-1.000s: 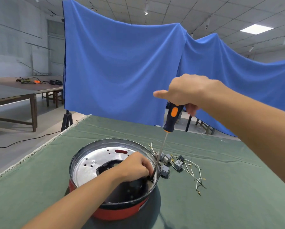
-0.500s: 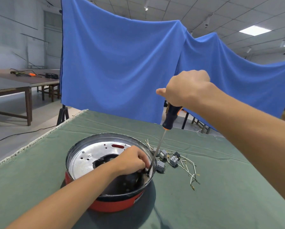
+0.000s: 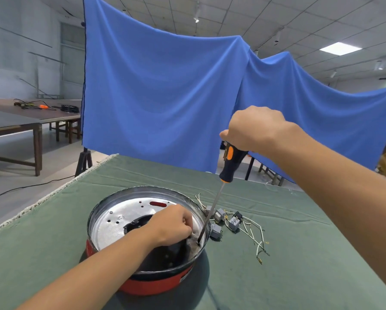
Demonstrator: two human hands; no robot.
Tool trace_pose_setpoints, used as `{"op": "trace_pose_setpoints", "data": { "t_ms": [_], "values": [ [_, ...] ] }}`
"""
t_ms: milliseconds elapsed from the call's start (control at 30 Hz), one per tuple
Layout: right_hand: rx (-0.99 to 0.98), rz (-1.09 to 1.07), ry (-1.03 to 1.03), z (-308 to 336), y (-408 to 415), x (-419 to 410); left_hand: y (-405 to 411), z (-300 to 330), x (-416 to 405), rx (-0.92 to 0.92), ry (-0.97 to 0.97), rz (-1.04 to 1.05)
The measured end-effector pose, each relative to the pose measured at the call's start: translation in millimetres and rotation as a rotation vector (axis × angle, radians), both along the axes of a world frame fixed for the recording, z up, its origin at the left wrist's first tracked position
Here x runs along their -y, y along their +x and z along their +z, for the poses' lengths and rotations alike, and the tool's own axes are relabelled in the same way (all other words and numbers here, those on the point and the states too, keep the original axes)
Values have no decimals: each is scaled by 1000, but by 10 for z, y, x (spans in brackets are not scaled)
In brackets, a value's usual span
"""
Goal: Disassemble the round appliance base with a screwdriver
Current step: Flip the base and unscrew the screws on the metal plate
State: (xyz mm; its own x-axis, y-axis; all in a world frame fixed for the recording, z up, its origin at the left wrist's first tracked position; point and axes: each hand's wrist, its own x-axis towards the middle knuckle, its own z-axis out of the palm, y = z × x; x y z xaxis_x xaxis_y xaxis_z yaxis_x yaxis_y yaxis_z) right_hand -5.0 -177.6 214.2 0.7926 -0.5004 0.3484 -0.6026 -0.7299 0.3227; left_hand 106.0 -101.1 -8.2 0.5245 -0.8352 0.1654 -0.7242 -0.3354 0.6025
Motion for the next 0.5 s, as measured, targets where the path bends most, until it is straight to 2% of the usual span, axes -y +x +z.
{"op": "trace_pose_setpoints", "data": {
  "t_ms": [133,167,233,333,367,500],
  "values": [
    [4,328,525,92,-48,-64,9,-6,6,-31,-19,-5],
    [4,361,605,99,-58,-69,11,-9,10,-34,-22,-7],
    [3,286,542,51,-47,-79,14,-17,13,-39,-29,-8],
    [88,103,110,-58,10,-69,7,-22,-4,-30,-23,-15],
    [116,126,111,-82,36,-47,9,-21,-6,-16,-21,-19],
    [118,276,598,29,53,31,-21,11,-8,60,-87,-32]
  ]
}}
